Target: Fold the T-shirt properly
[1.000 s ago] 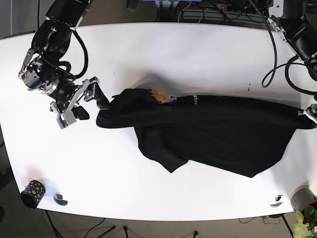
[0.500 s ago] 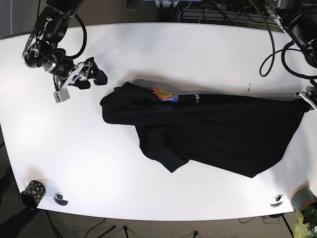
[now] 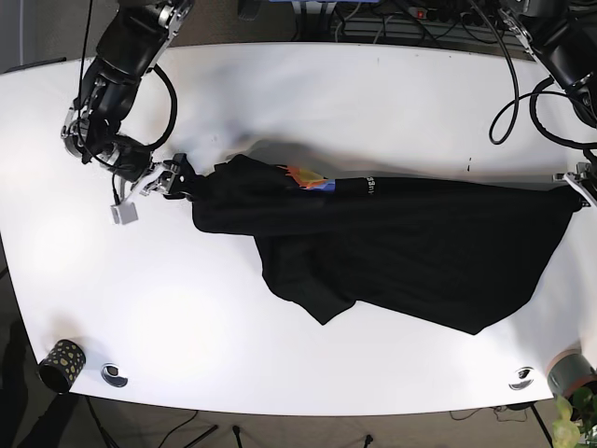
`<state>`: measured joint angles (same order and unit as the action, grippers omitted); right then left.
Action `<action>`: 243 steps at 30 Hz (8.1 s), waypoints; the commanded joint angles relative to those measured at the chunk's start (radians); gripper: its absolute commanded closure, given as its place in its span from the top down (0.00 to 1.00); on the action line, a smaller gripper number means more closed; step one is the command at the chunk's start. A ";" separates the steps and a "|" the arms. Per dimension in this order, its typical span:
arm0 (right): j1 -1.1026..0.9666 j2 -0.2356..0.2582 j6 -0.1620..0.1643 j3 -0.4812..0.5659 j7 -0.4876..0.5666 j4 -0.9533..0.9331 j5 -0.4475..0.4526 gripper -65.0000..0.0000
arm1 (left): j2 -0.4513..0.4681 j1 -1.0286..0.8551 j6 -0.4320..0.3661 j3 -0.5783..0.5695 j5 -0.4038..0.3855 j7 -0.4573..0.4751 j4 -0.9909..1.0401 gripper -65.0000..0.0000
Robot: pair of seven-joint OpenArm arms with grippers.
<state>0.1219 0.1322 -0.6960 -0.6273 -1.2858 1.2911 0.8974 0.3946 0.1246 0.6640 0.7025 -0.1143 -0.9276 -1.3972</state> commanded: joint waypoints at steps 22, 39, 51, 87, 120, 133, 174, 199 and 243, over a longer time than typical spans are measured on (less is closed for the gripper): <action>0.132 -0.026 -0.002 0.073 0.143 -0.153 -0.143 0.24 | 0.027 0.020 0.001 0.003 -0.008 0.018 -0.014 0.00; -0.001 0.036 -0.002 0.073 0.059 0.160 -0.136 0.00 | 0.027 0.024 -0.003 0.001 -0.006 0.018 -0.126 0.00; 0.106 0.177 -0.002 0.099 0.015 0.241 -0.142 0.00 | -0.016 0.252 -0.143 -0.231 -0.008 0.017 -0.152 0.00; 1.169 0.314 -0.002 0.587 0.041 -0.061 -0.312 0.00 | 0.011 1.184 -0.232 -0.356 -0.011 0.017 0.338 0.00; 0.002 0.128 -0.002 0.142 -0.008 0.482 -0.152 0.00 | 0.005 0.119 -0.217 -0.194 -0.017 0.015 -0.265 0.00; -0.287 0.079 -0.002 0.143 -0.008 0.574 -0.103 0.00 | -0.036 -0.133 -0.088 -0.031 -0.012 0.017 -0.273 0.00; -0.304 0.106 -0.002 0.143 -0.005 0.388 -0.040 0.64 | -0.003 0.040 -0.086 -0.146 -0.006 0.020 -0.163 0.00; -0.431 0.073 -0.002 0.137 -0.015 0.505 -0.034 0.00 | -0.003 0.407 -0.094 -0.323 0.000 0.204 0.345 0.00; -0.436 0.073 -0.002 0.085 0.004 0.505 -0.044 0.00 | 0.182 0.340 -0.086 -0.401 -0.129 0.462 0.652 0.61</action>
<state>-0.3176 0.1917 -0.6926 -0.5365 -1.3041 1.7779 0.8352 0.5549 0.4400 0.5732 0.2993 -0.2245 -0.4950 -0.7216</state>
